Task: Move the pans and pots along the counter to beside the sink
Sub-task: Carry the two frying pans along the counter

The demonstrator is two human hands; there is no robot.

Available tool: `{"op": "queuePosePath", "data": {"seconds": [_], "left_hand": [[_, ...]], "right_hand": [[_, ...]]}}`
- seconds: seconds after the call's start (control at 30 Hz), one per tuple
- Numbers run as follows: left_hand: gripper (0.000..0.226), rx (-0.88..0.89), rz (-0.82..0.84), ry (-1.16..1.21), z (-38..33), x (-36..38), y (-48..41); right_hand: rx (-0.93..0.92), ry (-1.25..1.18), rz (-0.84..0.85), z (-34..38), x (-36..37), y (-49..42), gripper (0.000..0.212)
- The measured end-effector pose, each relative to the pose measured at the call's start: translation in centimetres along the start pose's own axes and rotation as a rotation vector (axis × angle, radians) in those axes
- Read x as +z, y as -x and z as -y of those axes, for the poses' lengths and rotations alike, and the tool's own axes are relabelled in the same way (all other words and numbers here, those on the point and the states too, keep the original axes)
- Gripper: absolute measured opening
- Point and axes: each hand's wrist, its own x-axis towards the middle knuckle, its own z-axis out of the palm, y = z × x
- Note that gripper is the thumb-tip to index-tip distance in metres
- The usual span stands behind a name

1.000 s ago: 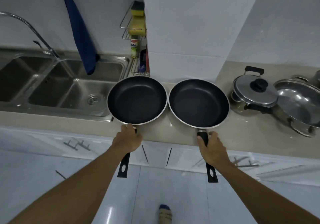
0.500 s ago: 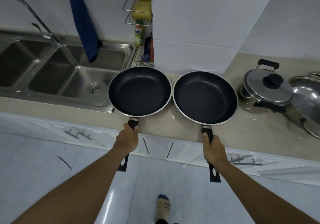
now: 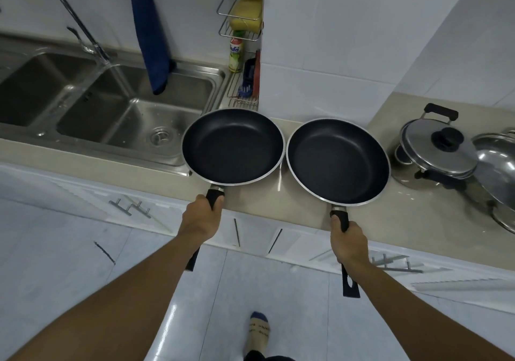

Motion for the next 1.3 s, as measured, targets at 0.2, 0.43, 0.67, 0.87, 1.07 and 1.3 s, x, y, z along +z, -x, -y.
{"op": "queuePosePath", "data": {"seconds": [0.2, 0.43, 0.67, 0.87, 1.07, 1.3], "left_hand": [[0.048, -0.038, -0.032, 0.024, 2.8, -3.0, 0.3], [0.053, -0.063, -0.06, 0.032, 7.8, -7.2, 1.9], [0.051, -0.084, -0.104, 0.066, 14.9, -14.0, 3.0], [0.048, -0.13, -0.189, 0.111, 21.9, -20.1, 4.2], [0.05, -0.238, -0.306, 0.133, 29.0, -26.1, 4.9], [0.054, -0.366, -0.427, 0.239, 35.3, -32.4, 3.2]], "right_hand": [[-0.039, 0.008, -0.045, -0.5, 0.7, 2.0, 0.043], [-0.08, 0.03, -0.042, 0.3, 2.3, 6.0, 0.046], [-0.178, 0.047, -0.024, 5.1, 7.0, 12.3, 0.045], [-0.302, 0.064, 0.039, 10.2, 12.4, 18.2, 0.048], [-0.407, 0.055, 0.126, 15.7, 18.5, 23.2, 0.046], [-0.533, 0.092, 0.198, 23.6, 26.4, 26.2, 0.045]]}}
